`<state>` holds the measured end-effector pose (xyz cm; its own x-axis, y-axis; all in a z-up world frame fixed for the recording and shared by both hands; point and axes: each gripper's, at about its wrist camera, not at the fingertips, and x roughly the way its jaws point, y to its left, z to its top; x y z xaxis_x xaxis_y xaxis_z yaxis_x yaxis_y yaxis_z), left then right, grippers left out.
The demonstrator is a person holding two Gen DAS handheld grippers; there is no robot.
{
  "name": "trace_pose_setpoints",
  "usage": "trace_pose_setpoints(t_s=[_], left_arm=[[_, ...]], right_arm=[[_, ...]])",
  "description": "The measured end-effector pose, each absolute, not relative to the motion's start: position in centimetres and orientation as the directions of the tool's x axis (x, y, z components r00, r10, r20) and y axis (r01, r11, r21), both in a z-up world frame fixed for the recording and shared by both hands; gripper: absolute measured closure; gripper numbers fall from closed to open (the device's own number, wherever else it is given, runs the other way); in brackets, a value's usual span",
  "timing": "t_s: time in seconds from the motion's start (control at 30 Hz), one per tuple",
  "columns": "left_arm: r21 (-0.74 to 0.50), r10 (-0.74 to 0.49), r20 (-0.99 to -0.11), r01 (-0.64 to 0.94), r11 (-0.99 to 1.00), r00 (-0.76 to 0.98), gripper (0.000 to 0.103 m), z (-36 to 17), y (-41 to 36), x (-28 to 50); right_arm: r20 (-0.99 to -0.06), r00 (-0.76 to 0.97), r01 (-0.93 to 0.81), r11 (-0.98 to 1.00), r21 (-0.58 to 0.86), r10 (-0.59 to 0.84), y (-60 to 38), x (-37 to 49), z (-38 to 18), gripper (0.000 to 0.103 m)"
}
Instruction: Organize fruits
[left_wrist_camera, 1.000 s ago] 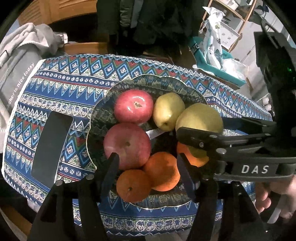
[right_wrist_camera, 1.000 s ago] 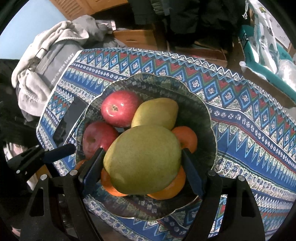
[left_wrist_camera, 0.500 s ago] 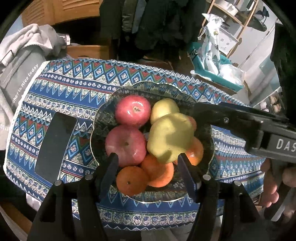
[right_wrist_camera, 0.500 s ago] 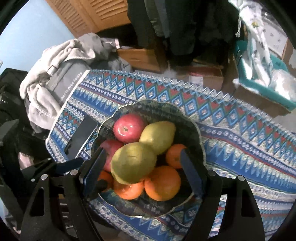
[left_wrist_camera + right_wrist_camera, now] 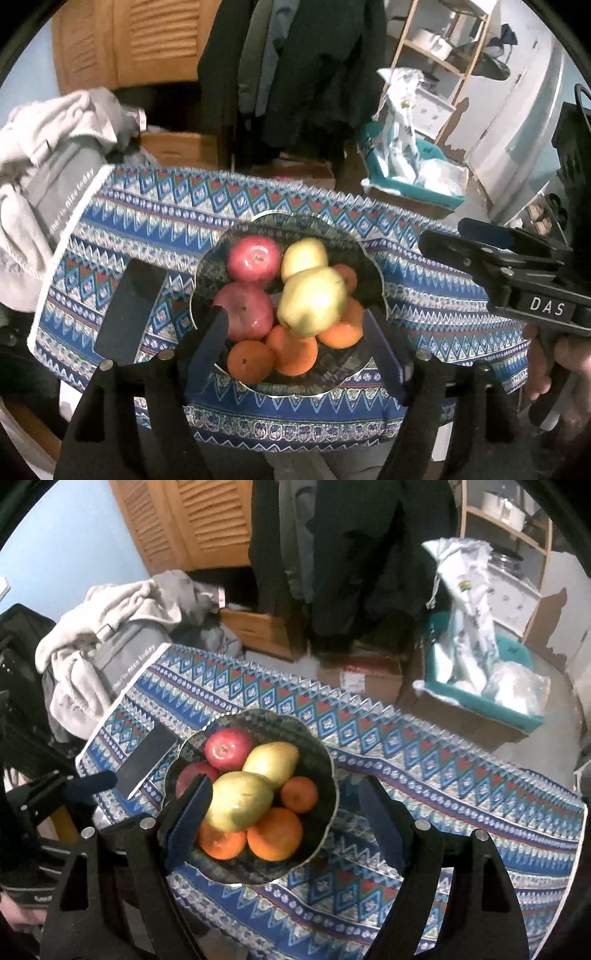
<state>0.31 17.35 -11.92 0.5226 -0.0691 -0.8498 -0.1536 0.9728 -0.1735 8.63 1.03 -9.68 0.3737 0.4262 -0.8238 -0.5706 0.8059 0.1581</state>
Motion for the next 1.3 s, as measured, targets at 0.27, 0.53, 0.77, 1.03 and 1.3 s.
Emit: trace_pose_setpoints(t_s=[0.27,0.53,0.77,1.03,1.3], left_arm=[[-0.135,-0.035,-0.8,-0.124,0.983,0.6,0.022,-8.6,15.7,-0.6],[-0.099,-0.013,-0.743,-0.09,0.991,0.669,0.015,-5.5,13.7,-1.3],[-0.117,-0.039,-0.726,-0.067,0.991,0.687,0.015,-4.3,12.7,-1.7],[-0.102,-0.034,-0.695,-0.052,0.993,0.718,0.007,-2.9,11.4,-2.3],[-0.095,-0.026,-0.669,-0.05,0.994,0.743,0.002,-1.6,10.4,-2.6]], right_arm=[[-0.776,0.459,-0.563,0.817,0.123,0.433,-1.4,7.3,-5.9,0.022],[-0.716,0.545,-0.563,0.823,0.072,0.436,-3.5,5.4,-2.7,0.022],[-0.684,0.576,-0.551,0.831,0.079,0.448,-5.7,4.3,-1.0,0.022],[-0.652,0.621,-0.541,0.84,0.046,0.435,-7.8,3.2,0.4,0.022],[-0.64,0.633,-0.526,0.848,0.057,0.436,-9.4,3.3,0.5,0.022]])
